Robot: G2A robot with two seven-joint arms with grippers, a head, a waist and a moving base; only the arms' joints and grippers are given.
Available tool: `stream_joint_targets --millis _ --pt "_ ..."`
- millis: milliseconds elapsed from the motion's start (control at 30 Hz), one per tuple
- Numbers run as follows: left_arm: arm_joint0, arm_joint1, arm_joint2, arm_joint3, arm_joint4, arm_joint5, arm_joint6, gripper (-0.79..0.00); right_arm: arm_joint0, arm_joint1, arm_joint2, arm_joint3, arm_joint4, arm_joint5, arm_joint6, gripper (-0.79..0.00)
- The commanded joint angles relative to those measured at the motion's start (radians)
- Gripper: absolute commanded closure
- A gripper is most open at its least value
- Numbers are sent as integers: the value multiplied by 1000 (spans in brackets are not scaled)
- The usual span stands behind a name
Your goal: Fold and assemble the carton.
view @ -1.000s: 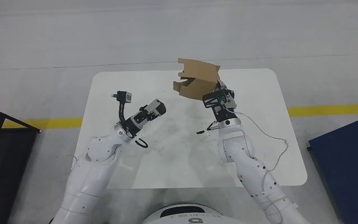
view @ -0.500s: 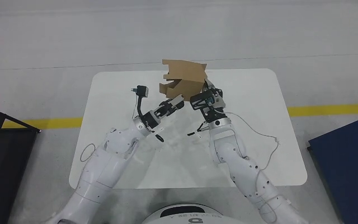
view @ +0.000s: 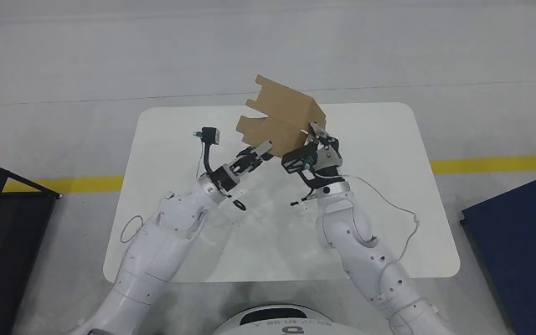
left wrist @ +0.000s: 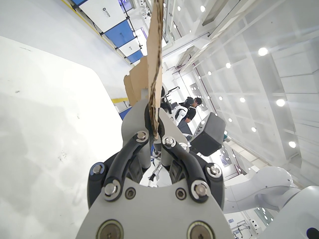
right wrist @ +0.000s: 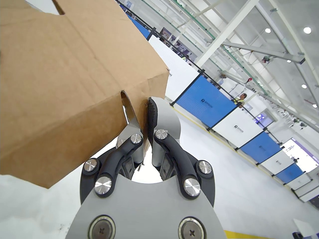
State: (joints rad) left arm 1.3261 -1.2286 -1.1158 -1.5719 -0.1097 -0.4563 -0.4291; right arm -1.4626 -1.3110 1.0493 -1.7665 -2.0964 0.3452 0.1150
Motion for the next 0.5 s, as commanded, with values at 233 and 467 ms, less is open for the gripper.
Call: stream_joint_targets --millis 233,467 --pt "15 5 -41 -1 -62 45 -17 0 -10 -1 26 -5 -45 -36 0 -785" --pt "1 19 -91 38 -49 206 -93 0 -61 6 103 -44 91 -68 -69 -785"
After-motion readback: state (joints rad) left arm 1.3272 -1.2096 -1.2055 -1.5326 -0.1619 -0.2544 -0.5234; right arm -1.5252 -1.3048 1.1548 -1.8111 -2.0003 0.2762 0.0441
